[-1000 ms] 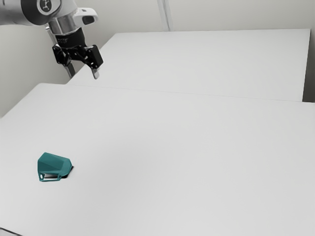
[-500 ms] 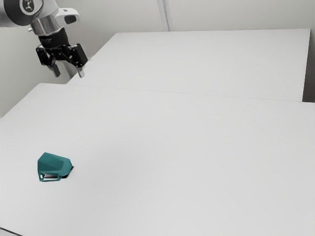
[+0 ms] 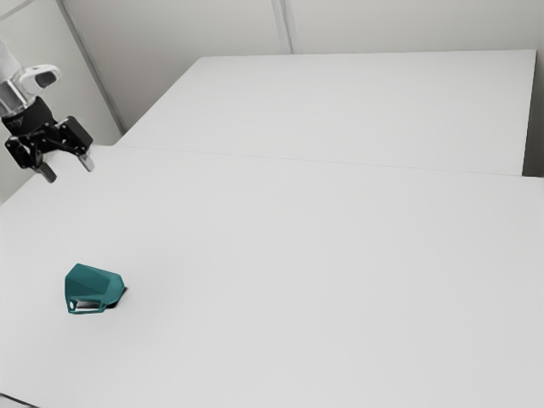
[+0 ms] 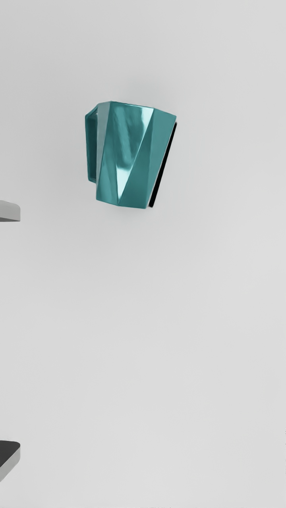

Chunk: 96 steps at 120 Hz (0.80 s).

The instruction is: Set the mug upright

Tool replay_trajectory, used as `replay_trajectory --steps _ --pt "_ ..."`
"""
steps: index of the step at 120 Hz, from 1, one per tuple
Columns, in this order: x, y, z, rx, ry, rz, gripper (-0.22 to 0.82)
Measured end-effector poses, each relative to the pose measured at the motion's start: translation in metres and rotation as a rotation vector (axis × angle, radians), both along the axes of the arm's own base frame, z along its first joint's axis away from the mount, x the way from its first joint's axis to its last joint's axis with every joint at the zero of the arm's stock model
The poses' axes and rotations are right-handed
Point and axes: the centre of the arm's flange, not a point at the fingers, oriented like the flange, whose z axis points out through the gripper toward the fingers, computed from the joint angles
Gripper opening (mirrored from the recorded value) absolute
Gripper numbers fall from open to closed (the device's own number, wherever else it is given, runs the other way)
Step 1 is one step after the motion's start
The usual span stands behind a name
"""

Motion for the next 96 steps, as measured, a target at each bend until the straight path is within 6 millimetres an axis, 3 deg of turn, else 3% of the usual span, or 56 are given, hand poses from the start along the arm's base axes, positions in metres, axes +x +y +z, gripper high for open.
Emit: replay_trajectory --steps 41,72,96 --pt "-0.031 0.059 -0.045 -0.053 -0.075 0.023 0.60" --pt "-0.070 0.094 -0.100 -0.122 -0.129 0.054 0.60" --pt "-0.089 0.119 -0.118 -0.141 -0.196 0.055 0.60"
